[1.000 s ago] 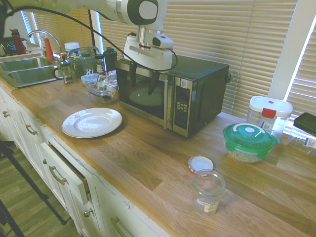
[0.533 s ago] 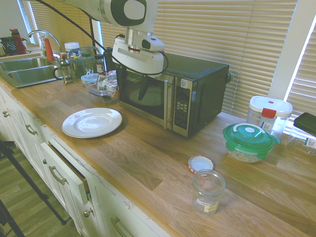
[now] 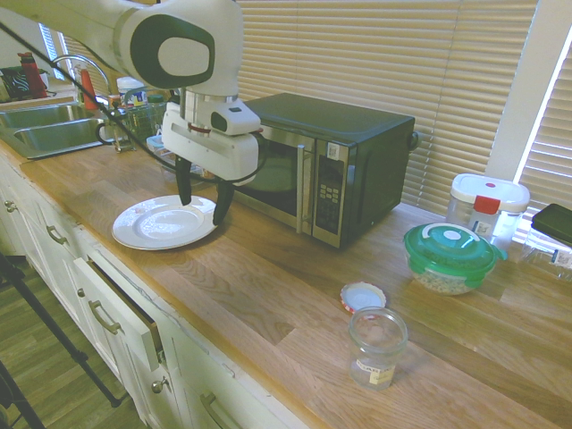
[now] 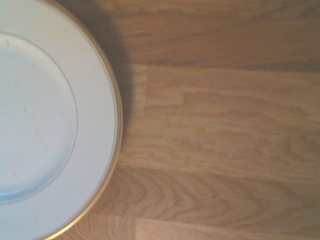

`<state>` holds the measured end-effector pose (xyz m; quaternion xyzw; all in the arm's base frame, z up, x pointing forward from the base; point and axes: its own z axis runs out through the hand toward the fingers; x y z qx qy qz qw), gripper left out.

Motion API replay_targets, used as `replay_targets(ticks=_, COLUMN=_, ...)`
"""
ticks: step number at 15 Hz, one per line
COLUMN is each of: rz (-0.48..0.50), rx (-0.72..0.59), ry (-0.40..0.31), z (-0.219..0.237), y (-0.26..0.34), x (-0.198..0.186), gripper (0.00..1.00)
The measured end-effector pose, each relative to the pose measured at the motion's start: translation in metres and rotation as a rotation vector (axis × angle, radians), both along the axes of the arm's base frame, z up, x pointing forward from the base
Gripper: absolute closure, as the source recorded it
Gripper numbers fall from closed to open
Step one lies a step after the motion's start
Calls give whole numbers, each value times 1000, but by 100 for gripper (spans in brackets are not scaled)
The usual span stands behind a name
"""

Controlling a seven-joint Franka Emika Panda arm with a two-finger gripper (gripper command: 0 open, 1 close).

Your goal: Close the microwave

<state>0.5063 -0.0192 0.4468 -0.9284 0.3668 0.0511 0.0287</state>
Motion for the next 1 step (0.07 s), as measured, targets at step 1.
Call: replay_targets(ticks=1, rz=2, rx=-1, ry=-5, z=-6, y=0, x=-15, gripper=0)
